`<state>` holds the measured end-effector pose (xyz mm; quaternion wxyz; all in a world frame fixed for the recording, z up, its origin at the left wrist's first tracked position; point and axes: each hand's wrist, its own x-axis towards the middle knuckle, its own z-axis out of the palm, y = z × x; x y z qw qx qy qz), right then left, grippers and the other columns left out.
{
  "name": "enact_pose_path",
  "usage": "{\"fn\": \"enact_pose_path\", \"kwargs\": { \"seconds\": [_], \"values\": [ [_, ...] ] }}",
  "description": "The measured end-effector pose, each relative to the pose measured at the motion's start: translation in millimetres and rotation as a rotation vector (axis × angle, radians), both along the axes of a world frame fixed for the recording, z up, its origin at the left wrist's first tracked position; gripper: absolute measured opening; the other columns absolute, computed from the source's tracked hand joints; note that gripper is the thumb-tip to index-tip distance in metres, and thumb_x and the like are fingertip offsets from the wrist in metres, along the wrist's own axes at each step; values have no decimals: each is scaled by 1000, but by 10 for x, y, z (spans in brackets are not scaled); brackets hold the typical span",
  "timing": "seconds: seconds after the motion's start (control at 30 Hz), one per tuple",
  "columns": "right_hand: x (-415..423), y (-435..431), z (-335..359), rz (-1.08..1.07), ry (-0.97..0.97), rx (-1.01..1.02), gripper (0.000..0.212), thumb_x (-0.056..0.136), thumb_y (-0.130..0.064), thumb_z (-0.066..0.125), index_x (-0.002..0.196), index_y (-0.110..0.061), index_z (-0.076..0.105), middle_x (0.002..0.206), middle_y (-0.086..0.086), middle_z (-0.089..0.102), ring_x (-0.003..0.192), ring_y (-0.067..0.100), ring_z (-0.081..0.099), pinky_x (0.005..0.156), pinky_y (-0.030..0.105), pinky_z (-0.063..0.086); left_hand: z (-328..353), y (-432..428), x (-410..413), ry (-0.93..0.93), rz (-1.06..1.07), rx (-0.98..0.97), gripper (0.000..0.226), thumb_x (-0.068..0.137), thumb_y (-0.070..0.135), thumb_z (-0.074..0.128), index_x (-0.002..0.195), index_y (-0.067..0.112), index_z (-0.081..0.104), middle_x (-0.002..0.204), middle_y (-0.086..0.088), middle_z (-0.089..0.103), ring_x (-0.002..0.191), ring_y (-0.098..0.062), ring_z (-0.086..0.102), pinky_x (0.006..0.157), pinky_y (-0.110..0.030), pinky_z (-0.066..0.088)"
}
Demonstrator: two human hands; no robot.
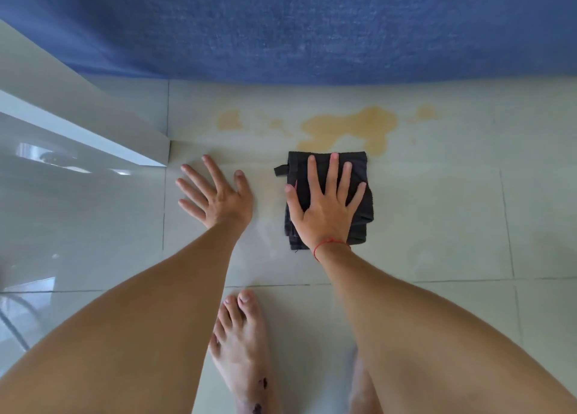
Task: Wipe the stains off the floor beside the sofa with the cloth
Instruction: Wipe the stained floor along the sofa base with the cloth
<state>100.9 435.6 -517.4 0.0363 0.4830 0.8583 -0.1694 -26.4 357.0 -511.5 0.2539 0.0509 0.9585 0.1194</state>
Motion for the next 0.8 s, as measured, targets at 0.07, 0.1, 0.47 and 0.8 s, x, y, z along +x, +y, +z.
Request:
{"fn": "enact_pose_path", "kwargs": {
  "seconds": [0.07,0.1,0.47,0.8],
  "values": [
    [-131,58,2,-8,-14,-7,67,90,-67,25,150,-39,13,162,7,-2,148,33,-6,113,60,-10,11,-2,-21,-25,-9,-3,68,97,54,18,151,32,-15,158,-6,-28,145,-28,-25,114,-47,-17],
    [-191,86,2,-8,-17,-3,65,91,-65,25,150,-39,12,162,7,-3,148,34,-6,113,62,-9,23,-2,-34,-40,-15,-7,67,97,54,17,151,32,-16,157,-6,-29,145,-28,-26,114,-47,-18],
    [-444,31,-42,145,62,71,55,96,-50,29,149,-33,25,161,5,15,148,36,7,115,63,1,107,14,-83,-126,-26,-18,66,97,52,16,149,36,-21,155,-5,-35,143,-27,-31,113,-48,-20],
    [216,21,-76,258,85,97,49,97,-37,33,146,-30,34,157,-4,27,147,23,21,117,50,4,163,-43,-275,85,-184,-12,69,97,51,28,154,29,-6,160,-9,-18,148,-25,-18,118,-42,-12]
  ]
}}
